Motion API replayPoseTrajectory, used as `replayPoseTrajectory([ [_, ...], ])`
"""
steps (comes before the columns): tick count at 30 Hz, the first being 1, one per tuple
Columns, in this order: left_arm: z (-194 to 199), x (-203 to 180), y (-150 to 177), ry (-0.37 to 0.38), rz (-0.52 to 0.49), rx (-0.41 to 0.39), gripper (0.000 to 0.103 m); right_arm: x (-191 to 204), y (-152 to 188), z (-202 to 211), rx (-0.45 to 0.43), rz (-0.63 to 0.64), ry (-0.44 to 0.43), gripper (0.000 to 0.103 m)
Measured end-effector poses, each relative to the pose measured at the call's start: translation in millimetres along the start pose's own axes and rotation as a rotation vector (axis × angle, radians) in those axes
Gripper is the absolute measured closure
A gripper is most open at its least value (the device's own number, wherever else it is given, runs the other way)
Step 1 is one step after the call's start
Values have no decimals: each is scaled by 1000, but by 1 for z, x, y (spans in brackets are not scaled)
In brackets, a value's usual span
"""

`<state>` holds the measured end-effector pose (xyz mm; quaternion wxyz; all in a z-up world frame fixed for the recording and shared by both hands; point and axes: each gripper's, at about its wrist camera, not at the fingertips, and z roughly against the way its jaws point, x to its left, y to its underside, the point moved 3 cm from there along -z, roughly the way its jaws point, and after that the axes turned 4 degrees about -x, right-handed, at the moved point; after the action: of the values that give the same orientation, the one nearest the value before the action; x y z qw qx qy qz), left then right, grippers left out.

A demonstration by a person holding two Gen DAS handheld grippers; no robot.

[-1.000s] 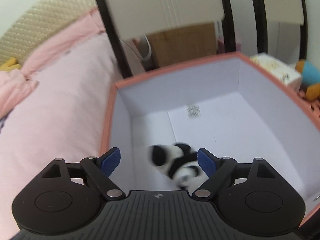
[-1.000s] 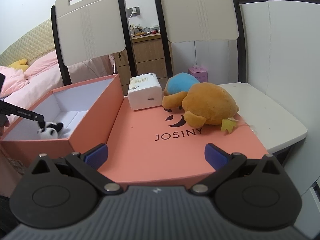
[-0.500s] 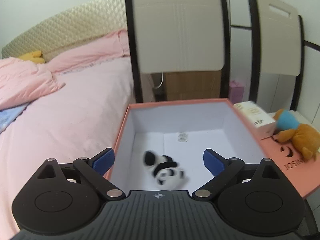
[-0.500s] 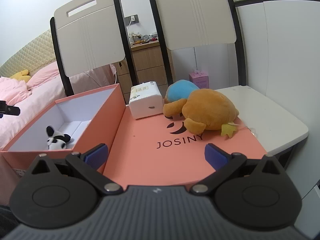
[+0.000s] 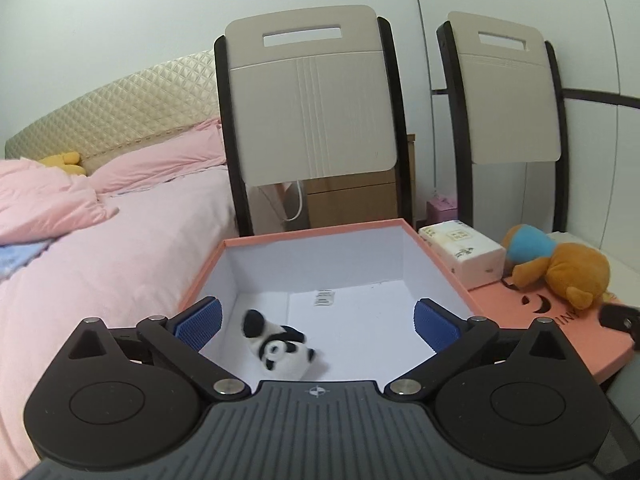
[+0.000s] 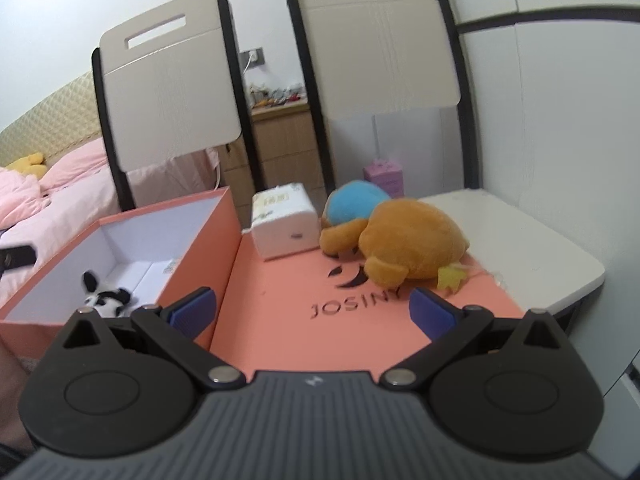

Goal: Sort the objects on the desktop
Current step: 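Reach the right tool to the orange-and-blue plush and close on it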

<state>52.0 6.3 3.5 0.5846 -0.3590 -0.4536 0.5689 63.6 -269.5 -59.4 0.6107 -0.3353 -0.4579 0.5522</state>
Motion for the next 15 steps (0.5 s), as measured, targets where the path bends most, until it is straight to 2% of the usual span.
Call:
replayPoseTrajectory([
  [6,0,-4,17,42,41,31,0,2,-6,-19,-10,-24,62,0],
  [10,0,3,21,73,60,23,0,5,-8,-27,-34,-27,116,0],
  [15,-10,25,23,83,185,63,0,3,-11,-33,-51,-56,152,0],
])
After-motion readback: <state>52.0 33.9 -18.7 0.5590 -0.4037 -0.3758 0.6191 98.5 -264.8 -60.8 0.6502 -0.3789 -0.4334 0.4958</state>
